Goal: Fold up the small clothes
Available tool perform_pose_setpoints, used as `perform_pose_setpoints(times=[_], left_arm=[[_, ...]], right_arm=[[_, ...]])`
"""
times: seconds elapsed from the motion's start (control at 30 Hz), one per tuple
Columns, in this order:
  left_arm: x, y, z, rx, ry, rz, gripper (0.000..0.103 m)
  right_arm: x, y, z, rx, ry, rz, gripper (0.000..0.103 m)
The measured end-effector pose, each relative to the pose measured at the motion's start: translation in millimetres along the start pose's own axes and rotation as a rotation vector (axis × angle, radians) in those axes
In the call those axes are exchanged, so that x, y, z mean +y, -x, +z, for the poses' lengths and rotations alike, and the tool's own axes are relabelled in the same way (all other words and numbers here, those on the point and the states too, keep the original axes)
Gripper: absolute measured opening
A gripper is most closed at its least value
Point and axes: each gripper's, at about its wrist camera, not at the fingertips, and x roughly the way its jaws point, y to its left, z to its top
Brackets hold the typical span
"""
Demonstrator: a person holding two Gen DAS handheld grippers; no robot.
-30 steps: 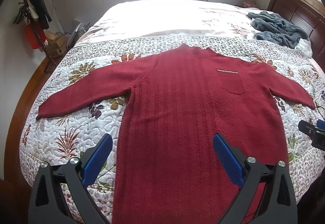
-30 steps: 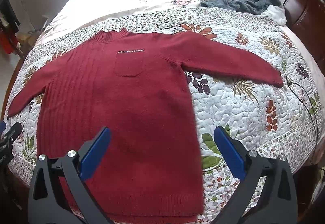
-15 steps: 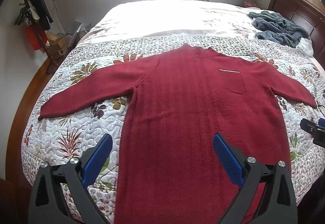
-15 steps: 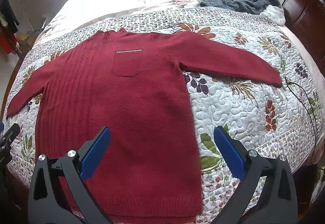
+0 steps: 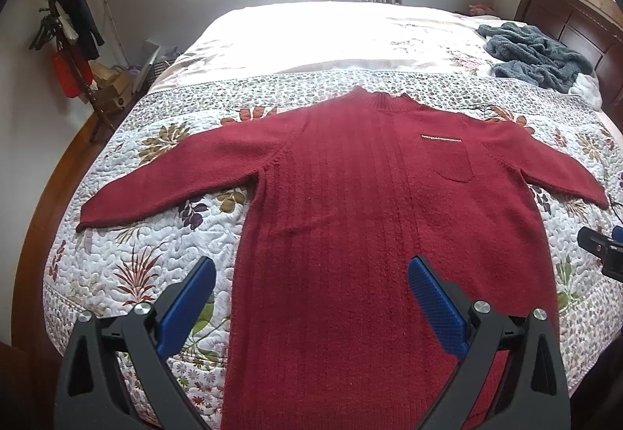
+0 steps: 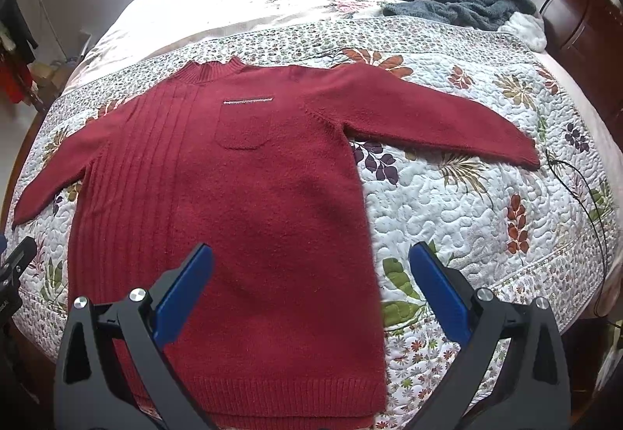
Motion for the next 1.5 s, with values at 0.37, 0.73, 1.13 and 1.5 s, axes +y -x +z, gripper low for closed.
perform_pose_setpoints(times=[0.37, 0.73, 1.13, 1.5], left_arm=[[-0.6, 1.5, 0.4, -0.006, -0.004, 0.002, 0.099], [-2.0, 1.4, 1.3, -0.012, -0.006, 0.003, 0.099], [-49.6, -54.6, 52.8, -0.030, -0.022, -0.091, 0.099], [-106.6, -111.6, 106.5, -0.040, 0.003, -0.121, 0.099]], right_arm=[[0.3, 0.9, 1.2, -0.002, 0.001, 0.000, 0.100], [-0.3, 2.9, 3.4, -0.005, -0.001, 0.001, 0.100], [-131.6, -65.0, 60.2, 0.030, -0.209, -0.025, 0.100], [-361.8, -173.6, 84.6, 0.201, -0.631, 0.037, 0.099]])
